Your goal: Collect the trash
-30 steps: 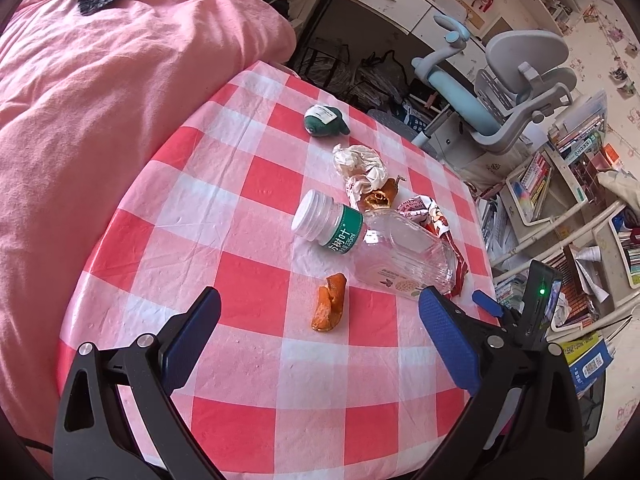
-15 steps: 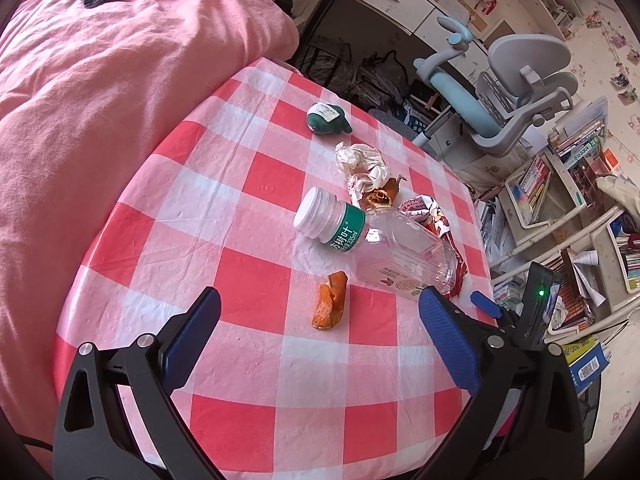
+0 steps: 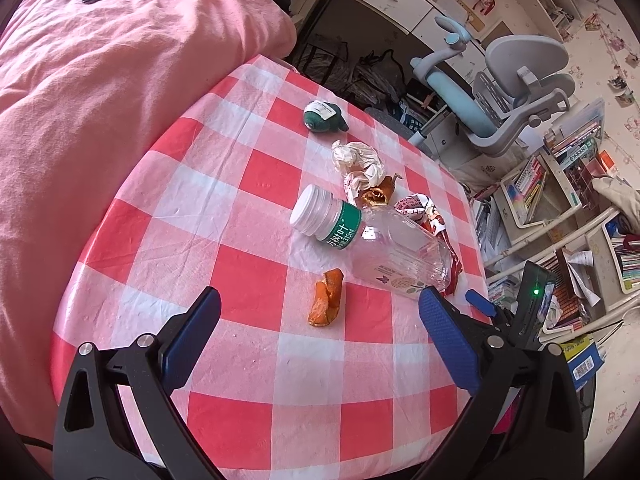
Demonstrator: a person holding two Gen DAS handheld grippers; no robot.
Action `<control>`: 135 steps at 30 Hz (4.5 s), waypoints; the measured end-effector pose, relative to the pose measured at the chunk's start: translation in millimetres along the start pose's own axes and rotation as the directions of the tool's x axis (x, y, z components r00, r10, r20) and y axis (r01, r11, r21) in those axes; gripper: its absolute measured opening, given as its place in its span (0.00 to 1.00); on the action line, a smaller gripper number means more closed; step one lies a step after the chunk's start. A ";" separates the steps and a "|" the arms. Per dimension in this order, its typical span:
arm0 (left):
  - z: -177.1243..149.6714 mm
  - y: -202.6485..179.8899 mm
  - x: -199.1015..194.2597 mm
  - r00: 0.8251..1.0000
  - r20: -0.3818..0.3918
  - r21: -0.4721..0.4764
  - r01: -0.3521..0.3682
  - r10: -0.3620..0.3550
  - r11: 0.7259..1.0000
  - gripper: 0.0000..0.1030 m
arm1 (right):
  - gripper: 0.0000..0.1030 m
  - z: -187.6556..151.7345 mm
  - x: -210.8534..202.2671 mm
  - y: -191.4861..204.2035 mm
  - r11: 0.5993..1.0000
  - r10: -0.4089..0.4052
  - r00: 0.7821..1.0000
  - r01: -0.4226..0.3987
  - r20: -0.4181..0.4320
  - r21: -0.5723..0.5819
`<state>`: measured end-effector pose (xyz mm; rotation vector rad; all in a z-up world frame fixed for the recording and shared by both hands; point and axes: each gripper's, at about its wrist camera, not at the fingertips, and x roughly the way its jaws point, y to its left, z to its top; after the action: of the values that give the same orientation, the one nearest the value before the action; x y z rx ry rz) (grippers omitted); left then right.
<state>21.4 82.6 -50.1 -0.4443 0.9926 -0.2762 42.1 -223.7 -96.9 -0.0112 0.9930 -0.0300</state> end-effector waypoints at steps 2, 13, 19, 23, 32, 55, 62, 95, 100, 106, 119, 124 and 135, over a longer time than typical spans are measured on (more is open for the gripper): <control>0.5 2.2 -0.1 1.000 -0.001 -0.012 0.001 -0.001 1.000 0.93 | 0.93 0.0 0.1 -0.2 1.000 0.000 1.000 0.000 0.000 0.000; -0.8 0.8 -0.3 1.000 -0.002 -0.009 0.004 -0.004 1.000 0.93 | 0.93 0.0 0.0 -0.1 1.000 0.000 1.000 0.000 0.000 0.000; 0.2 3.1 -0.8 1.000 -0.001 -0.019 0.008 -0.008 1.000 0.93 | 0.93 -0.1 0.1 -0.7 1.000 0.000 1.000 0.000 0.000 0.000; 0.2 3.2 -0.9 1.000 -0.003 -0.018 0.010 -0.010 1.000 0.93 | 0.93 -0.1 -0.2 0.0 1.000 0.000 1.000 0.000 0.000 0.000; 7.3 18.7 -2.9 1.000 0.008 -0.083 -0.007 0.007 0.997 0.93 | 0.93 -0.1 -0.4 0.5 1.000 0.000 1.000 0.000 0.000 0.000; 5.2 13.9 -2.4 1.000 0.008 -0.050 0.011 -0.011 0.999 0.93 | 0.93 -0.1 -0.6 0.4 1.000 0.000 1.000 0.000 0.000 0.000; 5.2 13.8 -2.3 1.000 0.008 -0.050 0.012 -0.012 0.999 0.93 | 0.93 -0.1 -0.4 -0.2 1.000 0.000 1.000 0.000 0.000 0.000; 4.6 13.6 -1.6 1.000 0.007 -0.047 0.015 -0.014 0.999 0.93 | 0.93 -0.2 -0.6 0.7 1.000 0.000 1.000 0.000 0.001 0.000; 2.6 9.2 -0.5 1.000 0.003 -0.045 0.019 -0.019 0.999 0.93 | 0.93 -0.1 -0.4 0.0 1.000 0.001 1.000 -0.001 0.000 0.000; 2.3 9.5 -2.1 1.000 0.002 -0.044 0.025 -0.025 0.999 0.93 | 0.93 -0.1 -0.3 -0.1 1.000 0.001 1.000 -0.001 0.001 0.000; 1.6 9.4 -0.9 1.000 0.002 -0.045 0.027 -0.027 0.999 0.93 | 0.93 -0.1 -0.3 -0.1 1.000 0.001 1.000 -0.001 0.001 0.000; 1.3 8.6 -0.7 1.000 0.000 -0.044 0.029 -0.029 0.999 0.93 | 0.93 -0.2 -0.4 0.4 1.000 0.001 1.000 -0.001 0.001 0.000; 1.1 2.6 -0.5 0.999 -0.013 0.000 0.039 -0.039 0.999 0.93 | 0.93 -0.1 -0.3 0.1 1.000 0.001 1.000 -0.001 0.001 0.000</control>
<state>22.1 85.4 -50.5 -0.4619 0.9975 -0.3145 41.9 -223.6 -96.7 -0.0108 0.9922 -0.0292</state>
